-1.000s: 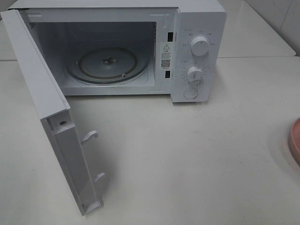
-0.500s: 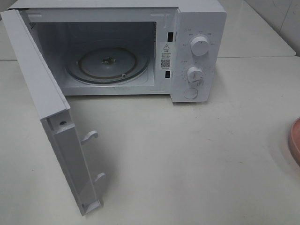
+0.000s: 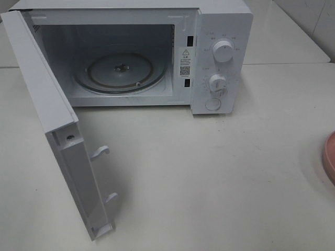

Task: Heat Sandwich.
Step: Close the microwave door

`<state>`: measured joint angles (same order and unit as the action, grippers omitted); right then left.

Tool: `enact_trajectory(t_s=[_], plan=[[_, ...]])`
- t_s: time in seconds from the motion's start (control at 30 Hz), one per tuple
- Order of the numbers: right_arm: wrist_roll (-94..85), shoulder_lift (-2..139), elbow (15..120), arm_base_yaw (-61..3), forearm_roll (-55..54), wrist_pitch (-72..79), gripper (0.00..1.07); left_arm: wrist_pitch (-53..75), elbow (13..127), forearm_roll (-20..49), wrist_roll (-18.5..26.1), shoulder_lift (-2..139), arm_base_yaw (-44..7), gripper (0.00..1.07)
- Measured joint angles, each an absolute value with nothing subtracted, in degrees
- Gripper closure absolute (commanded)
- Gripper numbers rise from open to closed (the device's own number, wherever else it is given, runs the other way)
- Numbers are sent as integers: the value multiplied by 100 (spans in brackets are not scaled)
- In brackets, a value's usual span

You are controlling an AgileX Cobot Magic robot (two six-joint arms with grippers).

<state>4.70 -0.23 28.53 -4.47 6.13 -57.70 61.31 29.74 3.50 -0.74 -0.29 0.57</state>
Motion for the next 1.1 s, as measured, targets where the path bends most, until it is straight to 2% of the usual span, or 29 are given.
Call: enact_trajectory(t_s=[0.7,0.87,0.93,0.97,1.0,1.03,1.07,1.1], plan=[[470,-23,2853,-447,613,-5764,32,6119,2991,281,-74,-29,57,9],[470,-23,2853,-447,613,-5764,32,5913,3077,275,-74,315,57,19],[470,-23,2853,-447,613,-5764,32,5758,3077,275,-74,619,57,33],[470,-23,2853,-447,613,-5764,32,5684,3077,281,-74,745,57,37],[470,-23,2853,-447,613,-5764,32,5684,3077,281,-74,745,57,37],[470,-23,2853,-447,613,-5764,32,5512,3077,321,-74,963,57,43],[470,-23,2853,-447,613,-5764,32,5414,3077,355,-74,1083,57,55],[470,-23,2853,-447,613,-5764,32,5340,3077,378,-74,1197,57,61]])
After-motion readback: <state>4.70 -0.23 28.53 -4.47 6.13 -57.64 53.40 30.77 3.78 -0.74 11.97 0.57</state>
